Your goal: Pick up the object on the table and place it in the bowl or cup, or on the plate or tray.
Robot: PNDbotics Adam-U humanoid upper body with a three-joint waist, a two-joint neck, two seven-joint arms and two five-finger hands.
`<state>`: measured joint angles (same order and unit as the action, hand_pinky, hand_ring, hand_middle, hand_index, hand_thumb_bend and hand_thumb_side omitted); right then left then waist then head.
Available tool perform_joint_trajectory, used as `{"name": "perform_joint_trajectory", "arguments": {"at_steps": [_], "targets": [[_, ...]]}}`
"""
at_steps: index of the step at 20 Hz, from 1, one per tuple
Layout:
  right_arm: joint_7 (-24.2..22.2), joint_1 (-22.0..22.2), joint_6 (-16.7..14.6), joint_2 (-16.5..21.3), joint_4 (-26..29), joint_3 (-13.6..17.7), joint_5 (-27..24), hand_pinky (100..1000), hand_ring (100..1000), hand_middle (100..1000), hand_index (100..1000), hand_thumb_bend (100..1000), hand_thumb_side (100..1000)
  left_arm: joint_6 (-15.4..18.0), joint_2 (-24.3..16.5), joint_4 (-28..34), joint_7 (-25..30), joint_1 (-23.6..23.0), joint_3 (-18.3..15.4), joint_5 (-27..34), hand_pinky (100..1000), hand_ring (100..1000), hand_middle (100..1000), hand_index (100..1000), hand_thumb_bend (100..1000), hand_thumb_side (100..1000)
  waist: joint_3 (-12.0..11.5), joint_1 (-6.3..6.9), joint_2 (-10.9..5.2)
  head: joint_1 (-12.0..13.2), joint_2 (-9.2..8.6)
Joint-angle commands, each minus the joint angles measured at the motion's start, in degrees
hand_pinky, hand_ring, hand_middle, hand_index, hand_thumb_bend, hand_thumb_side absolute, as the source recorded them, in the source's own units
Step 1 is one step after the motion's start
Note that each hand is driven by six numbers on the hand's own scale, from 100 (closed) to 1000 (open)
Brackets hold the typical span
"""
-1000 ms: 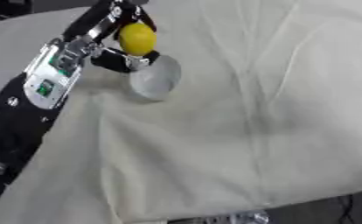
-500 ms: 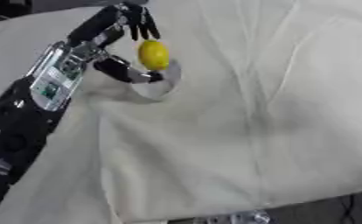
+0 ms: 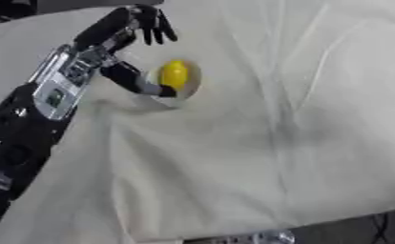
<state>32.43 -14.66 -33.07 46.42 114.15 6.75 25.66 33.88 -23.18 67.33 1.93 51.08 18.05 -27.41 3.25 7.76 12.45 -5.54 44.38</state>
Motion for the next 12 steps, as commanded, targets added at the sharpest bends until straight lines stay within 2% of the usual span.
{"name": "perform_joint_trajectory", "arguments": {"at_steps": [1, 3, 8, 12], "targets": [[0.5, -0.3, -0.4, 0.6, 0.4, 0.8, -0.2, 531, 680, 803, 798, 100, 1000, -1.5, -4.5, 3.7, -3.3, -1.6, -2.5, 1.1, 409, 535, 575, 678, 490, 494, -0.5, -0.21, -0.56, -0.6, -0.26], [0.7, -0.2, -0.5, 0.3, 0.4, 0.9, -0.1, 530, 681, 805, 799, 100, 1000, -3.2, -7.4, 6.8, -5.6, -5.1, -4.3, 2.7, 411, 535, 572, 677, 464, 513, -0.9, -0.11, -0.21, -1.0, -0.26], [1.4, 0.0, -0.5, -0.8, 0.4, 1.4, 0.5, 527, 681, 808, 800, 100, 1000, -7.3, -13.4, 16.9, -8.0, -15.8, -10.9, 5.1, 389, 508, 542, 644, 476, 510, -1.9, -0.25, 0.83, -1.6, -0.26], [1.9, 0.7, -0.1, -2.0, 0.4, 1.7, 1.0, 524, 684, 813, 802, 100, 1000, -10.0, -13.5, 24.6, -13.3, -22.9, -18.6, 7.9, 386, 521, 556, 657, 444, 495, -2.8, -0.68, 1.55, -1.7, -0.26]]}}
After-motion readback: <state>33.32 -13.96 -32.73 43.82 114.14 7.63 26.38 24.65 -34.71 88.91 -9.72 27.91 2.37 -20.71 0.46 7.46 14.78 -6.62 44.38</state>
